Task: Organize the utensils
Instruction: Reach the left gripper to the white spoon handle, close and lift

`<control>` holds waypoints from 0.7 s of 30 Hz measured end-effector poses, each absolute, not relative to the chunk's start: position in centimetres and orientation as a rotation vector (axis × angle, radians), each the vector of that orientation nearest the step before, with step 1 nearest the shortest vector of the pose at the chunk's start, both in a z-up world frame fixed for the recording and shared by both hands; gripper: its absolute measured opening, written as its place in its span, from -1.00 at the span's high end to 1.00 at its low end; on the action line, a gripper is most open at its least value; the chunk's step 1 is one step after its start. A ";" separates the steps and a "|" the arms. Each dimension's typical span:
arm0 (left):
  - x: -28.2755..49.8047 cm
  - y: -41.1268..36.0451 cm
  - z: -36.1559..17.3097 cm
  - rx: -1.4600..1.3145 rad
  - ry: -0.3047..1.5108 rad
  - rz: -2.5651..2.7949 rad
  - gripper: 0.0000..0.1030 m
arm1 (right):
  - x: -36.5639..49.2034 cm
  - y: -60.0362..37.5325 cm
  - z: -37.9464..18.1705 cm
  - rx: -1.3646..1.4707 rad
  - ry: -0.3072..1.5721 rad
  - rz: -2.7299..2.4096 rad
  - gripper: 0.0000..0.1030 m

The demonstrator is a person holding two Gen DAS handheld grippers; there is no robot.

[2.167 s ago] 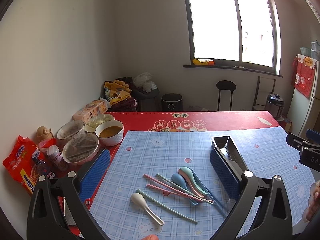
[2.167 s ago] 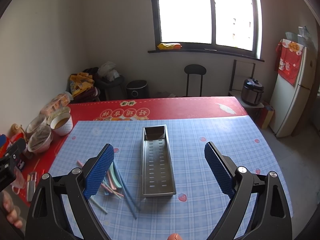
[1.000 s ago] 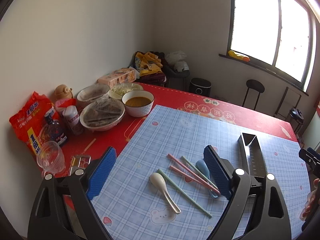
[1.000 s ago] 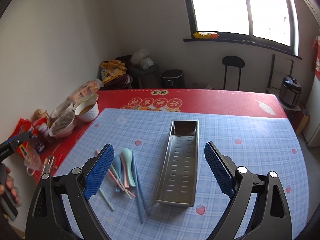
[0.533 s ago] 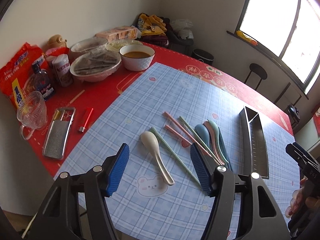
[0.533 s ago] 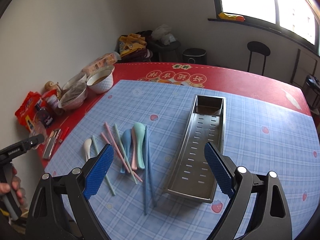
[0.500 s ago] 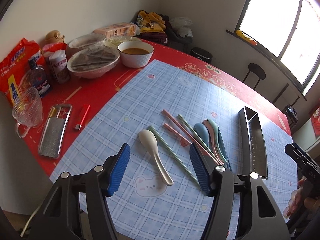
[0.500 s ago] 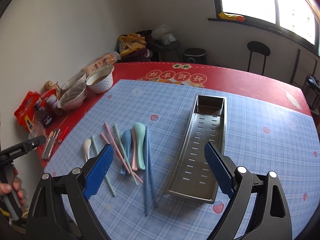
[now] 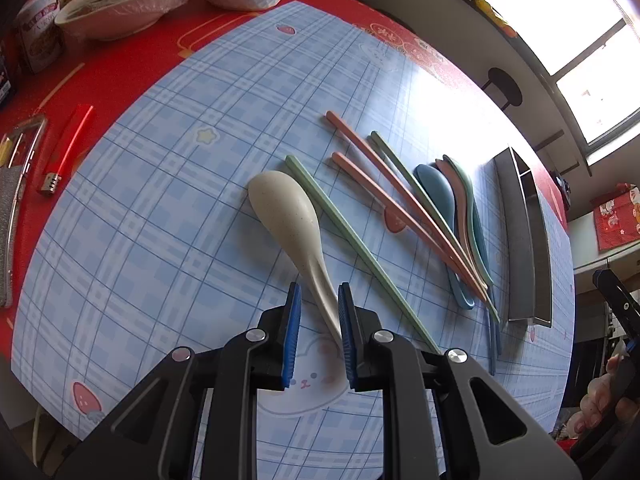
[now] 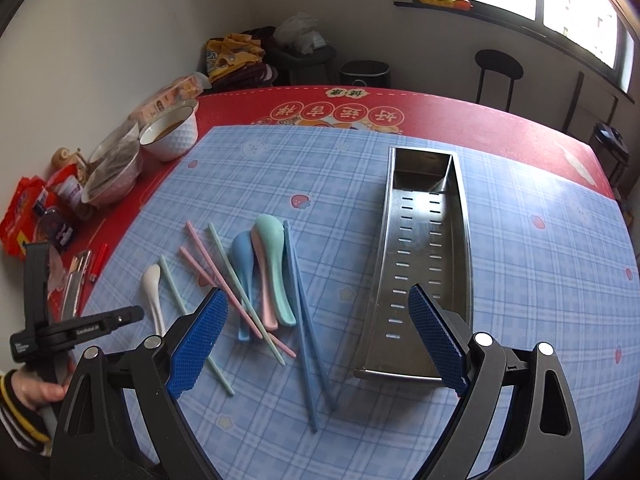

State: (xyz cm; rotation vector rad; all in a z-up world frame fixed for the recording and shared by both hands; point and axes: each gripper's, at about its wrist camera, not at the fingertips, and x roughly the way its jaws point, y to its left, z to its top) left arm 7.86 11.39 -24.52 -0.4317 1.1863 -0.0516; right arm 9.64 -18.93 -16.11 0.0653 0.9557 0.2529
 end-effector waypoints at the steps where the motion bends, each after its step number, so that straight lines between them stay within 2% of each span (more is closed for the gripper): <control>1: 8.0 11.4 -24.9 -0.435 1.198 -0.050 0.64 | 9.7 -18.8 -16.1 0.062 0.955 0.252 -0.71; 11: 9.4 11.2 -25.8 -0.402 1.218 -0.025 0.64 | 10.2 -18.9 -16.4 0.071 0.960 0.242 -0.71; 21: 9.4 9.9 -25.7 -0.285 1.163 -0.012 0.60 | 9.9 -20.0 -16.9 0.105 0.971 0.222 -0.71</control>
